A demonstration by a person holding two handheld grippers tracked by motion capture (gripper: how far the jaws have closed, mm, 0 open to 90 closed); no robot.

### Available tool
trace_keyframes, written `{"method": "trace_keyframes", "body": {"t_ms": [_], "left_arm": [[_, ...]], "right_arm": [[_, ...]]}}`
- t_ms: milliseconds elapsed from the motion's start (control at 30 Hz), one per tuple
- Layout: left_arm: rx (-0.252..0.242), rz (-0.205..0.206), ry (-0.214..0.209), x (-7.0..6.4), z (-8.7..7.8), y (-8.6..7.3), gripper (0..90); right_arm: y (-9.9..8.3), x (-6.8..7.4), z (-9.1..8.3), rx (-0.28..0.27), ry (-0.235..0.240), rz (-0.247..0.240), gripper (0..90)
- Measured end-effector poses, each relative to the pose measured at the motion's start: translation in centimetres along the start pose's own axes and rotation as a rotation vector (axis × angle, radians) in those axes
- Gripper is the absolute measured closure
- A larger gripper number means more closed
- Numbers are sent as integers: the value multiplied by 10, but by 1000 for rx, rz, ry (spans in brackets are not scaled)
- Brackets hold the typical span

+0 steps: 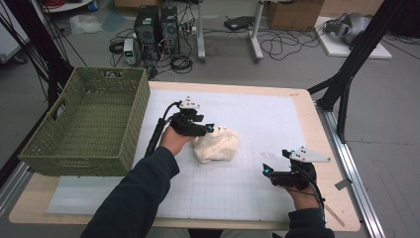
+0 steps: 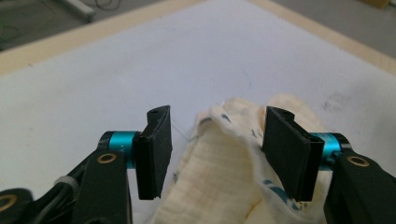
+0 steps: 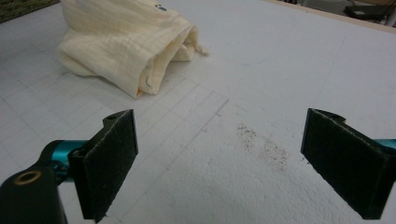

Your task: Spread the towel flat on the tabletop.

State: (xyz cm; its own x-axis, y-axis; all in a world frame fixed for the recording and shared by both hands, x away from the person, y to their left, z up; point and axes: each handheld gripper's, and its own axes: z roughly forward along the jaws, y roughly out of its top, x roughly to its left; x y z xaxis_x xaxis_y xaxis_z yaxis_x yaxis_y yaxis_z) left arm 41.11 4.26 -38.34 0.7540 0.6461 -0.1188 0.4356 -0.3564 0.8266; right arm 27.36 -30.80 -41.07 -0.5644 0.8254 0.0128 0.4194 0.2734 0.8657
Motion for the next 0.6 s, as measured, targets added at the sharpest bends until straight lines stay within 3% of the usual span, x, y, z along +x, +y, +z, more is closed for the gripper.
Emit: {"method": "trace_keyframes", "body": {"t_ms": [167,200,233,367,500,600], "left_arm": [[63,26,-28,-2,5,-8,608],[77,29,-33,-3,6,-10,674],[100,42,-38,-4,6,-11,674],[88,58,-64,-9,2,-19,853],[95,62,-76,-11,-2,-24,895],[49,45,-92,-12,-6,-24,894]], "right_arm": [[-1,-1,-3,2,-1,9,101],[-2,-2,-3,-2,-3,7,101],[-2,-2,-3,-2,-3,7,101],[-1,-1,-3,1,-2,4,101],[-1,0,-1,2,1,3,101],[0,1,0,5,4,3,101]]}}
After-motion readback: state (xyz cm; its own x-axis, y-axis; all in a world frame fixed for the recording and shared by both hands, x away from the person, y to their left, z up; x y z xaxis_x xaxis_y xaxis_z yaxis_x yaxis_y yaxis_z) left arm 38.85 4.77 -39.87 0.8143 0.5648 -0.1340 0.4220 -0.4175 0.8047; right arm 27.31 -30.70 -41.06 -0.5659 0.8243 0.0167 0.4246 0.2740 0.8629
